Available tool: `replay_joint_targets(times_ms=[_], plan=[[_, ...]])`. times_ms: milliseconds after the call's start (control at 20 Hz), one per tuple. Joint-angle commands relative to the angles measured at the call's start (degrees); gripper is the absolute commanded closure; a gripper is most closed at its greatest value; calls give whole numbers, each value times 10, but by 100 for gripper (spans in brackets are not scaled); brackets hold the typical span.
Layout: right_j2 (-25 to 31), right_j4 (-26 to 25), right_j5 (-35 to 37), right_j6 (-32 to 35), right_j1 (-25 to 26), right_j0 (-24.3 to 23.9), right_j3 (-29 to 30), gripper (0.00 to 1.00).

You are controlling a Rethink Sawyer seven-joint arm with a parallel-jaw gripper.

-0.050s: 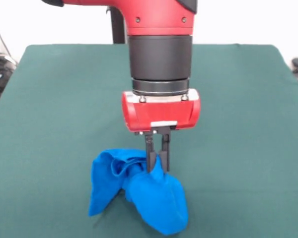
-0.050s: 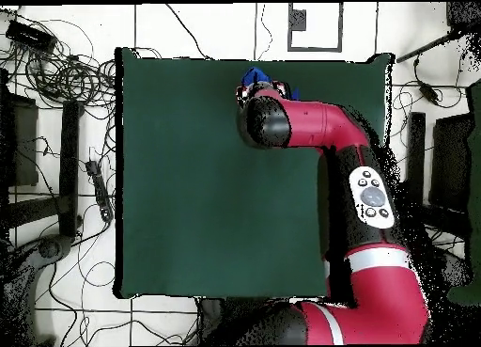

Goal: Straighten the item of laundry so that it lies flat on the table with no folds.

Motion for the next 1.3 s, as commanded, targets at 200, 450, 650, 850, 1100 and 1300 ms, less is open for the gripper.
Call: replay_joint_targets(times_ms=[200, 450, 650, 850, 1100, 1300], plan=[[2, 12, -23, 115, -31, 49, 152, 100], [-25, 26, -34, 148, -51, 72, 186, 100], [-39, 40, -41, 159, -65, 85, 208, 100], [-46, 49, -50, 156, -66, 89, 216, 100], [-52, 54, -54, 146, -61, 92, 216, 100], [-63, 55, -76, 148, -52, 98, 222, 100]])
